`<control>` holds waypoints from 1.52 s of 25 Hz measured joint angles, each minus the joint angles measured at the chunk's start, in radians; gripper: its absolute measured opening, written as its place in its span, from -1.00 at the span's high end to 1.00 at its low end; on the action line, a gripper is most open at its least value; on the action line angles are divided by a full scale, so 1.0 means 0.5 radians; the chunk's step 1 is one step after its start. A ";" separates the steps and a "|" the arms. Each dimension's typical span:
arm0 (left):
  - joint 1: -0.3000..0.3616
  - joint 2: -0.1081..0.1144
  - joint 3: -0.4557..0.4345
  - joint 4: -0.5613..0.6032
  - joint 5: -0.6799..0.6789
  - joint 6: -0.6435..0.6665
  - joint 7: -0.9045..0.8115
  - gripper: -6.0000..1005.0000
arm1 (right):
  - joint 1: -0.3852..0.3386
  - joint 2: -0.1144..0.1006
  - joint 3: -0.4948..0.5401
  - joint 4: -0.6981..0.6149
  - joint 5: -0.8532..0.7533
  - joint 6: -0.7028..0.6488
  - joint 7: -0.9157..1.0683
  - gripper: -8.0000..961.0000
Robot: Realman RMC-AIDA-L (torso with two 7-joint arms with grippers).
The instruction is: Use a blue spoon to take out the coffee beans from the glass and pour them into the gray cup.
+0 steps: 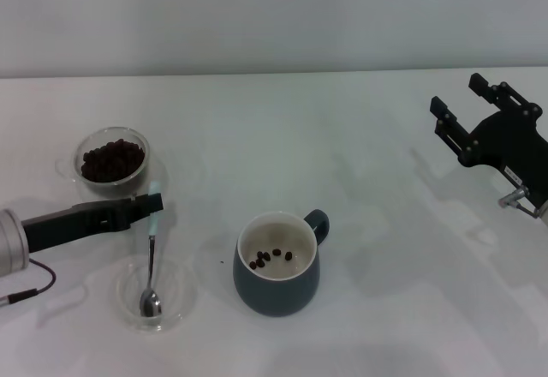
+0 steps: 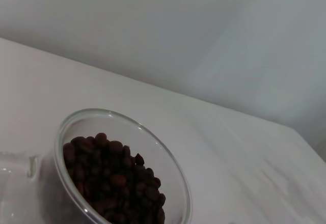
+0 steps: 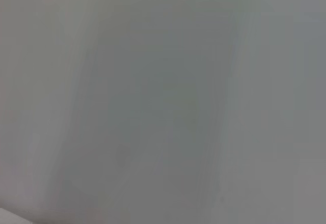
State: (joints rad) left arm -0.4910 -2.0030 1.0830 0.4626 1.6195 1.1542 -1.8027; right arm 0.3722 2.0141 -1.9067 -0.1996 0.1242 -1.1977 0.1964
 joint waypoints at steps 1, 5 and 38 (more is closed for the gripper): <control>-0.003 0.000 0.000 0.000 0.007 -0.001 0.000 0.74 | 0.002 0.000 0.000 -0.005 0.000 0.011 0.000 -0.32; -0.011 -0.001 0.000 0.000 0.038 -0.007 0.001 0.73 | 0.006 0.000 0.000 -0.027 0.000 0.051 -0.002 -0.32; 0.158 -0.090 -0.068 0.186 -0.535 0.130 0.930 0.64 | 0.002 0.000 0.077 -0.072 0.000 0.015 -0.012 -0.32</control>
State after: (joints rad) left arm -0.4120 -2.0480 1.0488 0.5556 1.3521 1.2193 -1.3376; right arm 0.3734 2.0140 -1.8684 -0.2354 0.1242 -1.1901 0.1902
